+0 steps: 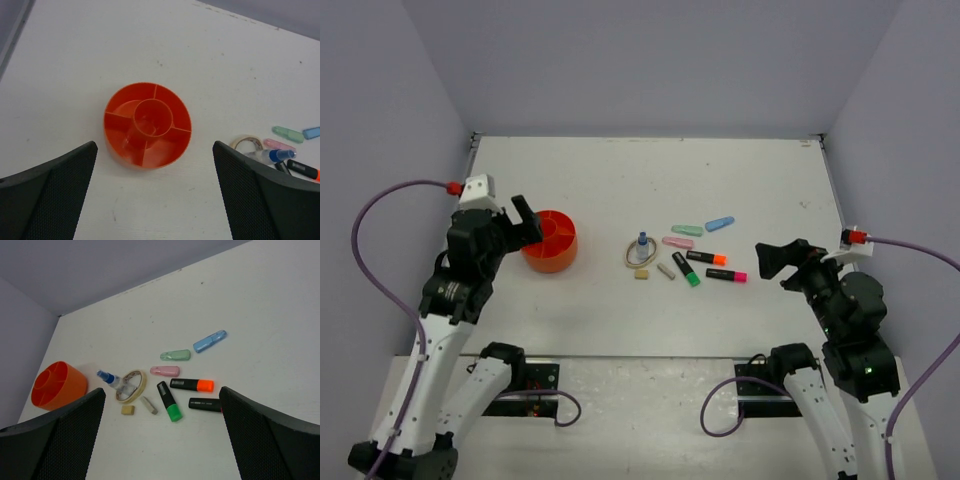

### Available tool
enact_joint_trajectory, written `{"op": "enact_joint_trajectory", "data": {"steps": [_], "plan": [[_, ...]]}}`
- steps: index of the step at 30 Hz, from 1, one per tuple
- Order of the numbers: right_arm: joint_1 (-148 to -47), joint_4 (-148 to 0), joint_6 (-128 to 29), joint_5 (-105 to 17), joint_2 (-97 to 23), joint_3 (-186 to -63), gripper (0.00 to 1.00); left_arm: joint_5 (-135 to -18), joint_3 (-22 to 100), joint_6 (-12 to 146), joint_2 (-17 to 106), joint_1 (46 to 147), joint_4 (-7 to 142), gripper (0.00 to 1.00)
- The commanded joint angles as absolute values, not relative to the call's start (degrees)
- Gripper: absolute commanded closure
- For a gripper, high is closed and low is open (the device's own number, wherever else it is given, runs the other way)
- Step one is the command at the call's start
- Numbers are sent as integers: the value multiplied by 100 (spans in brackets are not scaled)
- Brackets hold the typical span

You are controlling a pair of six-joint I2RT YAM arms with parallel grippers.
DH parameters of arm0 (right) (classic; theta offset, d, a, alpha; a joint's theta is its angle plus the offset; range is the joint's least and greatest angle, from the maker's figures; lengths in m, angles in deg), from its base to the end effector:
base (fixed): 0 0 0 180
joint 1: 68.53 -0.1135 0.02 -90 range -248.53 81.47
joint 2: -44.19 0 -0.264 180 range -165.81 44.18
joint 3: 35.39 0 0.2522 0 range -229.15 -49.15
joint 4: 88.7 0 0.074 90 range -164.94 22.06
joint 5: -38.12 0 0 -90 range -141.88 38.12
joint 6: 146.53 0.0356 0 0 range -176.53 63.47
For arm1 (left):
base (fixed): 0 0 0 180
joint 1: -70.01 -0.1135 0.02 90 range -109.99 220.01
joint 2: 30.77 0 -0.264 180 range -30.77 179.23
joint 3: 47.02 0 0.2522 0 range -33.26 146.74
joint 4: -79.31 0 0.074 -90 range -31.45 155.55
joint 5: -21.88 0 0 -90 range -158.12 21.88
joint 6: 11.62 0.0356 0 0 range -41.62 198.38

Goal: Sort the stationery into containers
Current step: Pick up the stationery from the center of the board.

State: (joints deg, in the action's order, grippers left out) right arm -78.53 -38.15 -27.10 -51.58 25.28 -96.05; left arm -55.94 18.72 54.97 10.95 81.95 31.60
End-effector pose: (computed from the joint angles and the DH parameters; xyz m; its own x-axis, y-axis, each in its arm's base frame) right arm 0.0657 0.0118 0.3502 -0.2190 0.4603 -0.8603 -0.0816 0.8700 0.4863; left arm 0.1512 -0.0243 0.3481 -0.3660 -0.3196 -0.8740 -0.1441 0.9473 -0.2860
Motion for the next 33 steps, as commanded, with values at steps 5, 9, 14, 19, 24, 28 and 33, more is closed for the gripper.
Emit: {"op": "enact_joint_trajectory", "data": {"steps": [5,9,14,19,24,28,33], "plan": [[-7833,-3518,-2797,-4743,2336,-9770,1,-4458,3134,5059,3613,10971,3642,0],[-7828,-3424,-2812,-4634,2365,-9820,1,-4585,3554,5069,4686,11465,3939,0],[-7835,-3407,-2832,-4540,2430,-9828,1,-4712,4047,5205,5817,11809,4131,2],[-7837,-3449,-2847,-4474,2432,-9751,1,-4708,4281,5228,6507,11818,4122,15],[-7837,-3507,-2858,-4490,2432,-9702,1,-4595,4124,5131,6617,11823,4102,29],[-7837,-3583,-2832,-4424,2397,-9626,1,-4527,4030,5139,6704,11827,4207,43],[-7837,-3584,-2839,-4402,2405,-9602,1,-4585,4054,5063,6896,11827,4256,52]]}}
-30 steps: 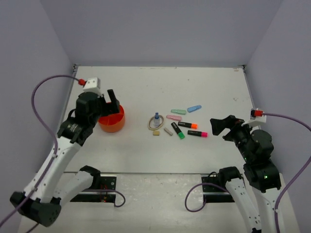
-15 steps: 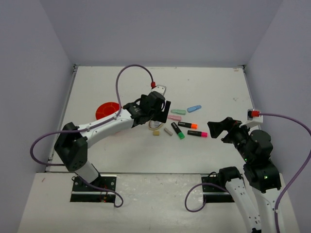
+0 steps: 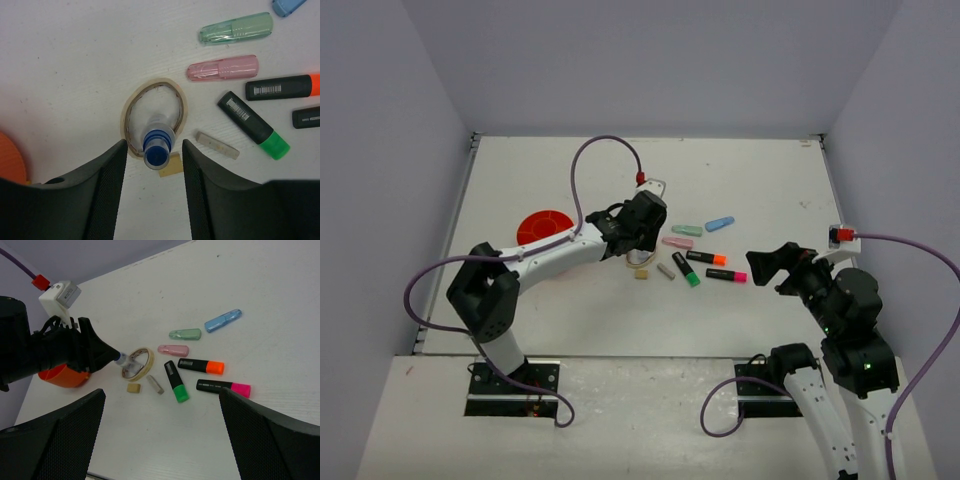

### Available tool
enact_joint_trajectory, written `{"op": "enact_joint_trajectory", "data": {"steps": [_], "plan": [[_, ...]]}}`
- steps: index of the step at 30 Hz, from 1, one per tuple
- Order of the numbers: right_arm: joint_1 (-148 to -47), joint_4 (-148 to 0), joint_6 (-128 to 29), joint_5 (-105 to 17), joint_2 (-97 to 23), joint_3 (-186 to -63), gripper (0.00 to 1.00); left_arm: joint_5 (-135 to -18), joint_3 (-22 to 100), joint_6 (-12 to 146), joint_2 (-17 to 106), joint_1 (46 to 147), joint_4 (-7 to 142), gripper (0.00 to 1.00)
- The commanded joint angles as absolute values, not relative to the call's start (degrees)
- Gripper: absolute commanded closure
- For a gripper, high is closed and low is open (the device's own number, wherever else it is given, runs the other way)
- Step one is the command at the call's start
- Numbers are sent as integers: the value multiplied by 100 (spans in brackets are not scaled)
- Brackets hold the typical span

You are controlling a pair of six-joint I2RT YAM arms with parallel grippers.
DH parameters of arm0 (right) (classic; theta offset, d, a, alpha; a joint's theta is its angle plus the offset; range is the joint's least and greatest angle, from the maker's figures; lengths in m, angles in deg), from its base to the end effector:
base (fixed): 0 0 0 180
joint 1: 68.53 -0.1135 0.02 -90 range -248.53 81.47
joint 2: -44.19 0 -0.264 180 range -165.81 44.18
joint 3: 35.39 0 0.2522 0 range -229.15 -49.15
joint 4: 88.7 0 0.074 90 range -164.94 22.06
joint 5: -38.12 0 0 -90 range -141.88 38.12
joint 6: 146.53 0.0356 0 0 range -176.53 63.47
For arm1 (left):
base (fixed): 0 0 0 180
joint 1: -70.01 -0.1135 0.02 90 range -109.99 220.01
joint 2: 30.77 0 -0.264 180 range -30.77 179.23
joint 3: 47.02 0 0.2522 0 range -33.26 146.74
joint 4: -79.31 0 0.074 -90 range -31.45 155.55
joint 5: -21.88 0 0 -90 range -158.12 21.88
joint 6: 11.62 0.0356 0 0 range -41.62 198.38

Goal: Sort the stationery into containers
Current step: Pick up the stationery from the center of the board.

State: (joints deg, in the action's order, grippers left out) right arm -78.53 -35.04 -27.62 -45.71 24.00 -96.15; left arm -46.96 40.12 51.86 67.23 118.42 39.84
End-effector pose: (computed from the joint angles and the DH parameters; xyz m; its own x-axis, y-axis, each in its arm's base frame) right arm 0.0686 0.0160 0.3439 -0.3285 0.4301 -0.8409 -0.1335 0.8602 0.4922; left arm 0.2571 -0.2703 0.2449 -0.7003 0.1618 -0.6953 0.2591 0.9652 -0.0364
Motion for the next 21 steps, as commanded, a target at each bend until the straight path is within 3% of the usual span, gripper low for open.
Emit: {"op": "enact_joint_trajectory", "data": {"steps": [1,6,8,10,11,21], "plan": [[-7837,-3583,-2847,-4418,2406,-9599,1,-4589,4056,5040,6926,11827,4258,53],[-7838,-3607,-2849,-4424,2423,-9566,1,-4616,4048,4982,7010,11819,4237,66],[-7837,-3630,-2855,-4424,2415,-9552,1,-4589,4074,4982,7027,11824,4199,76],[-7837,-3650,-2858,-4424,2392,-9541,1,-4522,4106,4954,6983,11818,4092,96],[-7837,-3653,-2863,-4418,2388,-9538,1,-4486,4099,4941,6906,11823,4080,99],[-7837,-3706,-2867,-4345,2263,-9593,1,-3196,4527,4931,5421,11809,2954,100]]}}
